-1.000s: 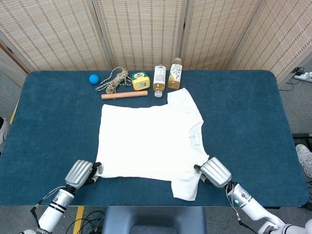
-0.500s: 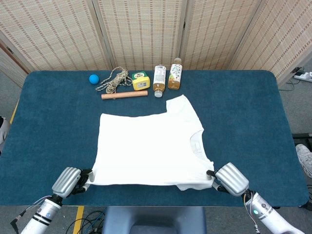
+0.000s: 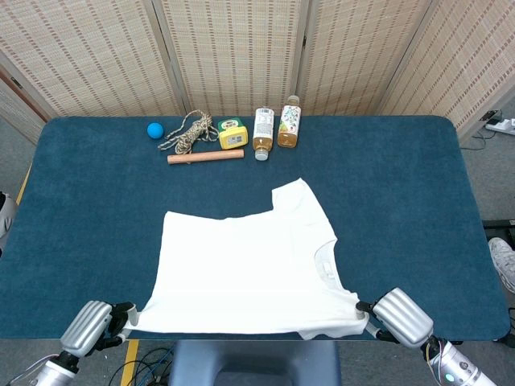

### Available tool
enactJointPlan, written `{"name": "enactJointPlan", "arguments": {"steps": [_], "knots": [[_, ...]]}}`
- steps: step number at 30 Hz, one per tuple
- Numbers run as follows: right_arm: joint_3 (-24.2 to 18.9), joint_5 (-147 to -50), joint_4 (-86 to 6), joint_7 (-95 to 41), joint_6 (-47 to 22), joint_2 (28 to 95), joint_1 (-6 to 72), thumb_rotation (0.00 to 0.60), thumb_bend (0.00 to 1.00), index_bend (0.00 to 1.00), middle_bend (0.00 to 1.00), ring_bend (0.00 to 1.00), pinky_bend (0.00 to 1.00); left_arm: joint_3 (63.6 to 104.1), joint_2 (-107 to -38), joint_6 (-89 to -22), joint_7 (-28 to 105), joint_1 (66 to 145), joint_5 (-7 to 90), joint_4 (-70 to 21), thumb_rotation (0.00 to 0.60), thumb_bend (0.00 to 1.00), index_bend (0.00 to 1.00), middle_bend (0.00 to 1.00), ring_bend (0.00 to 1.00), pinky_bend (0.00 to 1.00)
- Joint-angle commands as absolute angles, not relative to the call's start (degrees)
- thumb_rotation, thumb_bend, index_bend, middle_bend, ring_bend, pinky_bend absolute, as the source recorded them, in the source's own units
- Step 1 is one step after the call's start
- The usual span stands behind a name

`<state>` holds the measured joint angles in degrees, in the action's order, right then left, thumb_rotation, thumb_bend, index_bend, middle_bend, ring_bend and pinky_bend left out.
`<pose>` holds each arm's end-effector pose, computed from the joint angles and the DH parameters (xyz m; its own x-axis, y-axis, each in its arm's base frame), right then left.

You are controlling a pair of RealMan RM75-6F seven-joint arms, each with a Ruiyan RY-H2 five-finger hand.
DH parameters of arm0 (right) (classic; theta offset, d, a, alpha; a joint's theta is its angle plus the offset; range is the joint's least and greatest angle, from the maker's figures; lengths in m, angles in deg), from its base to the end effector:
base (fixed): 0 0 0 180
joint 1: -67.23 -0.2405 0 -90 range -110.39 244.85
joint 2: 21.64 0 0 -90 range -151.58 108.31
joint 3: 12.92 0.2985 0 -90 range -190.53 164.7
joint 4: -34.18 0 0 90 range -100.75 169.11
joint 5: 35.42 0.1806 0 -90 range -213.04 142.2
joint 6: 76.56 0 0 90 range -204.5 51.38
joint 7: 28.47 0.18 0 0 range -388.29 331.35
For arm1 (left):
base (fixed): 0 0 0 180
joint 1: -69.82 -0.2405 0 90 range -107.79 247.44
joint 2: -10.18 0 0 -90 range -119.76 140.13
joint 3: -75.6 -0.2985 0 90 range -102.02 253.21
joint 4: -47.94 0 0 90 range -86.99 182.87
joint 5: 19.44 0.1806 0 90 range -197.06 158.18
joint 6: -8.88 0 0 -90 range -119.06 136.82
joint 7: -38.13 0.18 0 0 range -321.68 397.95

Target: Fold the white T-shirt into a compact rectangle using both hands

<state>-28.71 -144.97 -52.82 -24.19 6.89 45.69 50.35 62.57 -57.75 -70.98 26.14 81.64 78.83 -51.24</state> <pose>-0.2784 -0.1959 0.1131 0.4710 -0.2718 0.8392 -0.7870 -0.5593 0.2606 -0.2799 0.1858 0.1083 0.0949 0.3918 0.9151 0.9742 -0.2256 -0.0045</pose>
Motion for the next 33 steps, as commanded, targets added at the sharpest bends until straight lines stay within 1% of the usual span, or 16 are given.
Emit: {"name": "enactJointPlan", "arguments": {"steps": [1,11,19,24,33], "knots": [[-29.3,-145.6,-53.1,-23.6,7.5,45.1,51.0,0.600,0.59,0.72,0.92,0.93,1.00,61.7,-57.0,-71.8,25.8,80.7,79.8,-51.4,0.600,0.50,0.63,0.90,0.80,0.93],[-31.4,-149.3,-52.6,-22.8,10.5,43.5,54.0,0.600,0.60,0.74,0.93,0.94,1.00,59.3,-55.2,-75.0,28.6,76.9,82.9,-52.3,0.600,0.50,0.63,0.90,0.80,0.93],[-31.8,-150.4,-51.7,-22.1,12.0,43.7,56.0,0.600,0.61,0.74,0.93,0.94,1.00,58.9,-54.3,-75.3,29.2,75.6,83.4,-53.0,0.600,0.50,0.63,0.90,0.80,0.93],[-30.5,-149.3,-51.4,-22.1,10.2,44.4,55.7,0.600,0.61,0.74,0.93,0.94,1.00,60.7,-54.9,-72.8,30.6,76.8,82.1,-53.2,0.600,0.50,0.63,0.90,0.80,0.93],[-27.4,-146.4,-52.6,-23.5,6.2,45.6,54.1,0.600,0.61,0.74,0.93,0.94,1.00,67.0,-56.7,-66.0,34.3,81.9,77.2,-52.9,0.600,0.50,0.63,0.90,0.80,0.93]]}}
